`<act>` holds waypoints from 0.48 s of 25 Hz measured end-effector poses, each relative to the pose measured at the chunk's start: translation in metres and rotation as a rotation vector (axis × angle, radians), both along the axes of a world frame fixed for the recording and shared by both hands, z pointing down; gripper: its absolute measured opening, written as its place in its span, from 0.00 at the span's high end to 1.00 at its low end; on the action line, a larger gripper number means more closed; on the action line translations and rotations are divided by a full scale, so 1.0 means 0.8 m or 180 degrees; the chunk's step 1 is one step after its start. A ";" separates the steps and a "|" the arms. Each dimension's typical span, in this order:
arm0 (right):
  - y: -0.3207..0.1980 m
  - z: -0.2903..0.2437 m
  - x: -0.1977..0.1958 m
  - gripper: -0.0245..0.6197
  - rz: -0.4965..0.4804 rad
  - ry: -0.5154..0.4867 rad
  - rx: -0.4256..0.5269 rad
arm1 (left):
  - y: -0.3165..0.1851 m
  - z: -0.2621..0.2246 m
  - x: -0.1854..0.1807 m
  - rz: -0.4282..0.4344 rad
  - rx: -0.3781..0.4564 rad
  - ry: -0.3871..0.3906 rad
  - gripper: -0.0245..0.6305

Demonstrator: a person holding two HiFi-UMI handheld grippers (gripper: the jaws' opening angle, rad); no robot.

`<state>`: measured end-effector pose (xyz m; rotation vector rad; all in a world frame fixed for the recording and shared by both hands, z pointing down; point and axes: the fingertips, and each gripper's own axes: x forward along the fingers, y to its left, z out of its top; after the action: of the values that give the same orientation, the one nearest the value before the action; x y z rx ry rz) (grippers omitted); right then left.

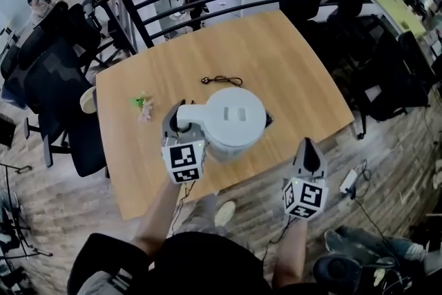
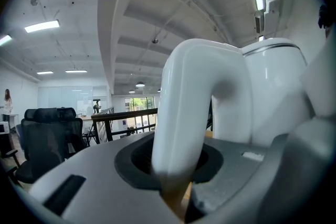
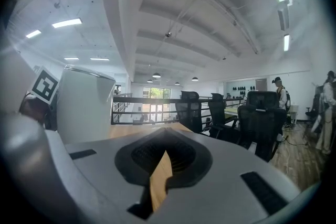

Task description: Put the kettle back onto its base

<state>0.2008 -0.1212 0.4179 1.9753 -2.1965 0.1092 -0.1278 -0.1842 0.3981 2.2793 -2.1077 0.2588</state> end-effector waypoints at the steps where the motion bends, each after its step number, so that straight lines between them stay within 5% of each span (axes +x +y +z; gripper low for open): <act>1: -0.007 0.003 -0.001 0.96 0.0012 -0.0006 -0.0011 | -0.008 0.004 0.002 0.0016 0.0006 0.0004 0.85; 12: -0.070 0.060 -0.007 0.96 0.0058 -0.0031 -0.0256 | -0.086 0.060 0.021 0.0205 -0.0133 0.0006 0.85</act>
<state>0.1953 -0.1769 0.4655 1.9561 -2.1450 0.2067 -0.1109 -0.2527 0.4457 2.3256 -2.0108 0.2993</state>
